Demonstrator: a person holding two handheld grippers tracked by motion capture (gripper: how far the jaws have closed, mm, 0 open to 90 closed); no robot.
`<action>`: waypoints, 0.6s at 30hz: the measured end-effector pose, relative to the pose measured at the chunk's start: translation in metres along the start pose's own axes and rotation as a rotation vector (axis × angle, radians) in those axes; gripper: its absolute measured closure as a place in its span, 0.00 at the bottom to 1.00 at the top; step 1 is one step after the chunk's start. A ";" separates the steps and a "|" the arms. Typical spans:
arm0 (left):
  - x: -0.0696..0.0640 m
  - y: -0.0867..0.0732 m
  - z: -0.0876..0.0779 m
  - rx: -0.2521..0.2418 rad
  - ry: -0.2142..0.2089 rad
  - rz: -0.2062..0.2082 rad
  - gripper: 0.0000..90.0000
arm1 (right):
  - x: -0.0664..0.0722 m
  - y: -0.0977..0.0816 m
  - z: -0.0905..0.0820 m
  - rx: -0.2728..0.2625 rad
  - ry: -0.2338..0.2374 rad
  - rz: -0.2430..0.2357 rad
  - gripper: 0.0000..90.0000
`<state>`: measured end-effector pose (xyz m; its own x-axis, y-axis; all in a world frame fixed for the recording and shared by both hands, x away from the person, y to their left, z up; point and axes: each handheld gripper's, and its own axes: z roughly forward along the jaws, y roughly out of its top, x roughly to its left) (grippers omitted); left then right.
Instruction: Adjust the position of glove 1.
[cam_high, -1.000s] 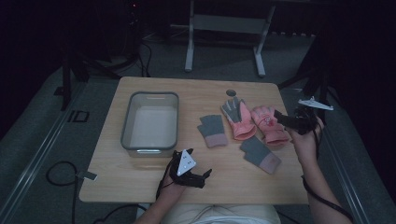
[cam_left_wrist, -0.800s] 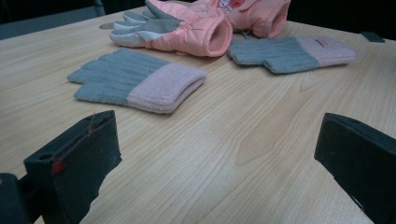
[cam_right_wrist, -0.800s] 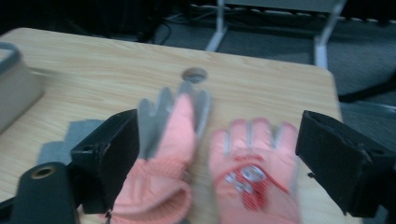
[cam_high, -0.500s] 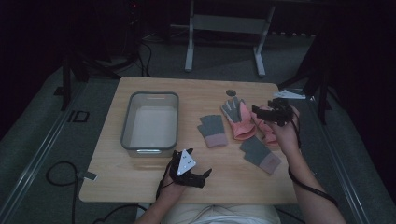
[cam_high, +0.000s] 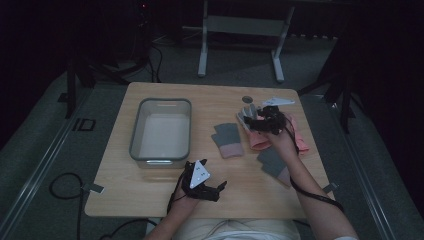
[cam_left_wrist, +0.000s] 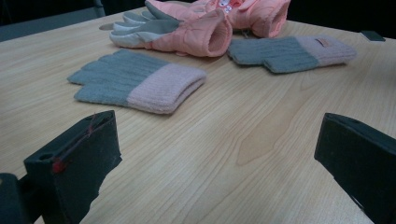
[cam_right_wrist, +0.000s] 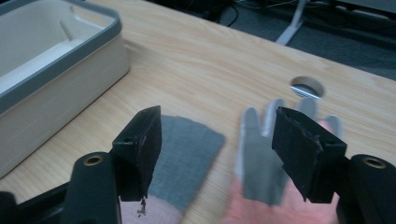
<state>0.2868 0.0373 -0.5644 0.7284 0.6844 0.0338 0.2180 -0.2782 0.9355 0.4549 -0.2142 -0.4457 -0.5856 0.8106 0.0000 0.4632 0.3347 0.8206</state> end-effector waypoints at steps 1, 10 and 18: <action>0.000 0.000 0.000 0.000 0.000 0.000 0.00 | 0.000 0.000 0.000 0.000 0.000 0.000 0.38; 0.000 0.000 0.000 -0.004 -0.007 0.005 0.00 | 0.019 -0.010 0.042 0.109 0.081 -0.022 0.52; 0.000 0.000 0.000 -0.002 -0.008 0.010 0.00 | 0.027 -0.025 0.071 0.193 0.110 -0.061 0.63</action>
<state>0.2865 0.0371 -0.5644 0.7356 0.6763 0.0401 0.2096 -0.2835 0.9358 0.4743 -0.1665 -0.5070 -0.6807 0.7321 0.0248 0.5373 0.4760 0.6962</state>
